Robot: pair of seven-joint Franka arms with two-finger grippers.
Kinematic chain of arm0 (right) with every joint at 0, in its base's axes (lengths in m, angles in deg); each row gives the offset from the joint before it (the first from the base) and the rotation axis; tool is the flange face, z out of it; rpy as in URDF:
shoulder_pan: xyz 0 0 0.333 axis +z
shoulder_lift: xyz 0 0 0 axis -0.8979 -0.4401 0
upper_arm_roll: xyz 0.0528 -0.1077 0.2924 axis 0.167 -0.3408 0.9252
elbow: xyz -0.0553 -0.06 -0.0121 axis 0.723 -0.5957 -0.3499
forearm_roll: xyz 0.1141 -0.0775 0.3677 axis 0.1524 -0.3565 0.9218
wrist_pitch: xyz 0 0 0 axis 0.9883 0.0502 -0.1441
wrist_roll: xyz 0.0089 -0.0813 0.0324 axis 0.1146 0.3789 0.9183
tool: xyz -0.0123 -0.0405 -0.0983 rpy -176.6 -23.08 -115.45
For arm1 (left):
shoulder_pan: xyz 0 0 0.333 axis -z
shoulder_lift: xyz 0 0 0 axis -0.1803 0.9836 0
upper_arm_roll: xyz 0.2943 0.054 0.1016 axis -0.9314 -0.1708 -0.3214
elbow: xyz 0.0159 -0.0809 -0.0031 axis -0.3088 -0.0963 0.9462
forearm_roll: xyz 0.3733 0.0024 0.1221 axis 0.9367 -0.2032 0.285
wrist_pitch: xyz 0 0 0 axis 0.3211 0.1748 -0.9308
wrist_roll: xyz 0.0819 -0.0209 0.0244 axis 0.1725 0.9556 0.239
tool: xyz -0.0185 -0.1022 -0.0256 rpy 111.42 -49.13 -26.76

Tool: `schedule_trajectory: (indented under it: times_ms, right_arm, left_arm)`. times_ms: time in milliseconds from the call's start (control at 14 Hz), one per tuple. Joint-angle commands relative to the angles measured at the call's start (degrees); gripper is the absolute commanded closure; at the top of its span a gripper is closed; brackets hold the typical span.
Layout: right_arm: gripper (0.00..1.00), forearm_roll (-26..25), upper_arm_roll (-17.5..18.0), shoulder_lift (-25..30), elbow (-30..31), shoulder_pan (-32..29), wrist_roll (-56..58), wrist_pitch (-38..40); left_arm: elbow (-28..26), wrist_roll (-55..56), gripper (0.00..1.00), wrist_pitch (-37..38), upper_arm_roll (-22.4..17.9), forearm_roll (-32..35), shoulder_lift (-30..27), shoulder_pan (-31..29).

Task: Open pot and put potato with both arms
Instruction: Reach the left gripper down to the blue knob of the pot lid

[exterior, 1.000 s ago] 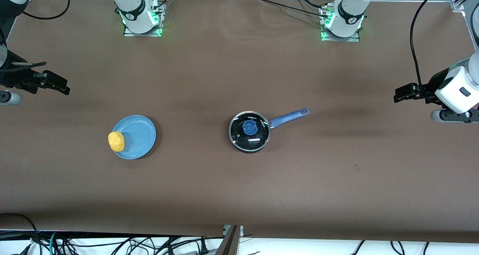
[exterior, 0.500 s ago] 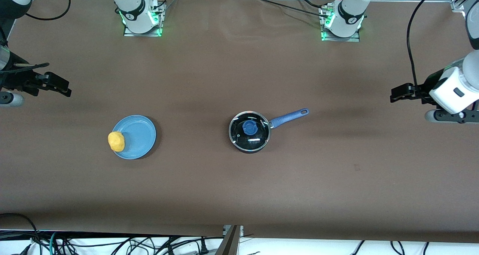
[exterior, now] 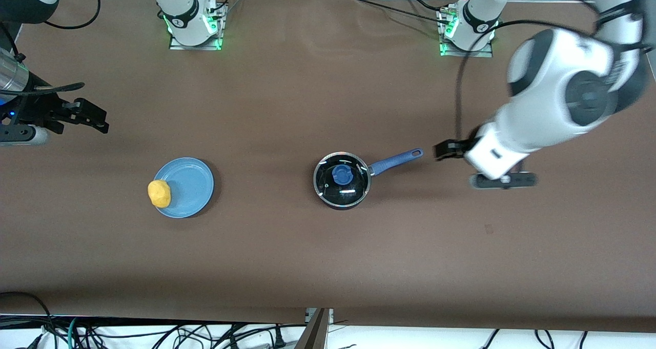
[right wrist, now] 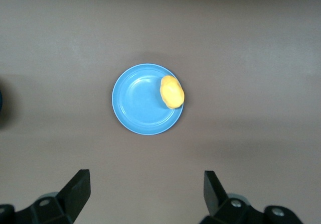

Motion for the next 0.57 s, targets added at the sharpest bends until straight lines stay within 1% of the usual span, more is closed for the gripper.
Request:
schedule_trajectory:
  times_ms: [0,143,214,429,500]
  right_arm:
    - [0.0,-0.9,0.0,-0.1,-0.6,-0.2,-0.1,0.1]
    - [0.0,-1.0,-0.1,-0.1,-0.5,-0.2,-0.1,0.2]
    - [0.0,-1.0,-0.2,-0.1,-0.5,-0.2,-0.1,0.2]
    - [0.0,-1.4,-0.2,-0.1,-0.5,-0.3,-0.1,0.0]
    - [0.0,-1.4,-0.2,-0.2,-0.5,-0.3,-0.1,-0.1]
  left_arm:
    - [1.1,11.3,0.0,-6.2,-0.2,0.9,4.7,6.3]
    - [1.2,16.9,0.0,-13.1,-0.3,1.2,7.9,9.8]
    - [2.4,19.1,0.0,-15.4,-0.3,1.3,9.6,11.4]
    - [10.0,22.8,0.0,-16.1,-0.3,6.4,16.3,14.7]
    - [11.9,24.2,0.0,-16.3,-0.4,6.7,18.1,15.4]
